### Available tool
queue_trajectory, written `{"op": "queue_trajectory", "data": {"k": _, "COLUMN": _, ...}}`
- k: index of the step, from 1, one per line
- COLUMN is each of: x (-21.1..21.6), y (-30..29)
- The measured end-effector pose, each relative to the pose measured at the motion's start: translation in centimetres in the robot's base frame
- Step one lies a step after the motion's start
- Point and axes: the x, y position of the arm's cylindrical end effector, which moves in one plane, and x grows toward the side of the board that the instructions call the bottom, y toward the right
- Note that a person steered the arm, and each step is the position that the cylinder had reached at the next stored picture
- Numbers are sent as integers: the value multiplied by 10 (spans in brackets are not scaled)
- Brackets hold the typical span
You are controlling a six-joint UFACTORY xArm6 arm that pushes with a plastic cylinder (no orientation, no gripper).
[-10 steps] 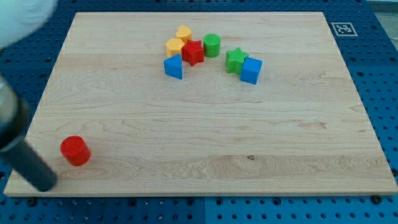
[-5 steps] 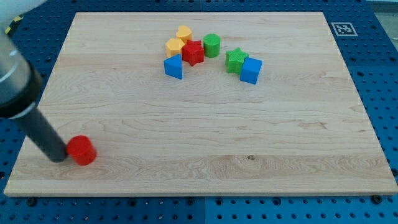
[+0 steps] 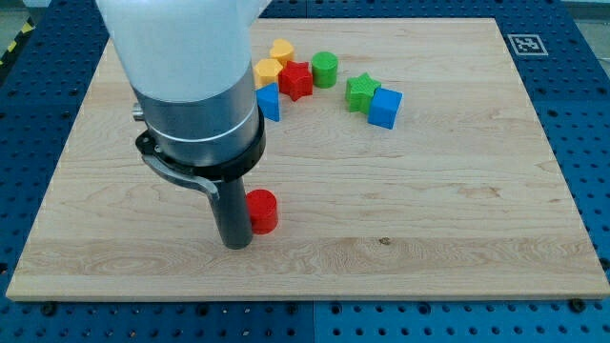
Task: Place the red circle below the blue triangle
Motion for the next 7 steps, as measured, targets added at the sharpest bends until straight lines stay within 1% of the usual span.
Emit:
{"op": "queue_trajectory", "data": {"k": 1, "x": 10, "y": 17}}
{"op": "queue_trajectory", "data": {"k": 3, "x": 11, "y": 24}}
{"op": "queue_trajectory", "data": {"k": 7, "x": -62, "y": 24}}
